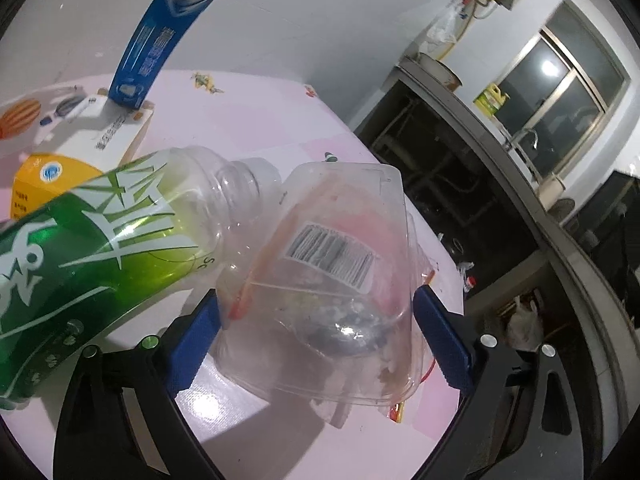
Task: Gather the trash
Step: 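Grasp the clear plastic container with the right tool while the left tool holds the box, then carry the toothpaste box and clear container over the blue wastebasket with both tools, then open both tools to drop the box and container into the wastebasket, then move both tools back over the table, then grasp the clear zip bag with red stripe with the right tool, then grasp the crumpled clear plastic bag with the left tool while the right tool holds the zip bag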
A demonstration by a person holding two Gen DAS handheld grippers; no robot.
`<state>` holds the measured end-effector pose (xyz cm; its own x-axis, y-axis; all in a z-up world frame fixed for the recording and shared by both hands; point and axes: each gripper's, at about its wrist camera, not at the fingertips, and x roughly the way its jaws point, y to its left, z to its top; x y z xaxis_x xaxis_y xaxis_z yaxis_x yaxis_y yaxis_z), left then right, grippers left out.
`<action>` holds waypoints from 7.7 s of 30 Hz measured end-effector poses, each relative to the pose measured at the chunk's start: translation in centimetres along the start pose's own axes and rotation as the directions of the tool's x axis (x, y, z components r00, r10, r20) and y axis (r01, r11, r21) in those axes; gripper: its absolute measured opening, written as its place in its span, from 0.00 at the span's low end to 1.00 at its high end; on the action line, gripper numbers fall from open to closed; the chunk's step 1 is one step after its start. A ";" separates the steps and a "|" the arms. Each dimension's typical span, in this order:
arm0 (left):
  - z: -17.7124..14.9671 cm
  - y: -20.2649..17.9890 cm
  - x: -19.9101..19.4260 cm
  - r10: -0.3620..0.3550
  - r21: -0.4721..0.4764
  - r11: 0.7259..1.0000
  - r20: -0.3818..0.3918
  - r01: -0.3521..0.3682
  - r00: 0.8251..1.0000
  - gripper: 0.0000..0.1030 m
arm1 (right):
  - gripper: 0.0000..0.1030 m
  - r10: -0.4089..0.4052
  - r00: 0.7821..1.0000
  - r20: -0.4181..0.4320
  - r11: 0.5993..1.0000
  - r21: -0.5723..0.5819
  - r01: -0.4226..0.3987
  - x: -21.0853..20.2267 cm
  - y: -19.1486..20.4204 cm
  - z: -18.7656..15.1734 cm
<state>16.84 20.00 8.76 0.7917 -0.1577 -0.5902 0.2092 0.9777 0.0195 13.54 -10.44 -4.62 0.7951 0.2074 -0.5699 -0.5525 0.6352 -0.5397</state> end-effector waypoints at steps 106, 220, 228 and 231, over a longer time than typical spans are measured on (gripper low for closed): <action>2.7 -49.8 23.1 -0.440 -0.021 0.857 -0.550 0.515 0.710 0.72 | 0.87 -0.048 0.847 -0.529 0.423 0.757 0.497 -5.8 -17.3 -44.2; -2.3 -12.1 4.0 -0.356 -0.193 0.925 -0.134 0.328 0.925 0.73 | 0.36 0.058 0.997 -0.052 0.606 0.796 0.006 -7.7 -12.2 -10.4; -1.0 -18.4 7.9 -0.204 0.030 0.976 -0.220 0.216 0.954 0.73 | 0.36 0.058 0.998 -0.024 0.546 0.838 -0.011 -8.7 -13.2 -12.5; -1.0 -20.0 9.5 -0.113 0.105 0.984 -0.239 0.141 0.964 0.72 | 0.35 0.058 0.998 -0.019 0.533 0.846 -0.015 -8.7 -13.5 -13.1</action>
<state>19.58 -0.93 2.01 0.6027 -0.2289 -0.7644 0.3776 0.9257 0.0205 10.82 -30.55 -0.45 0.7568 0.2294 -0.6121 -0.0944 0.9649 0.2450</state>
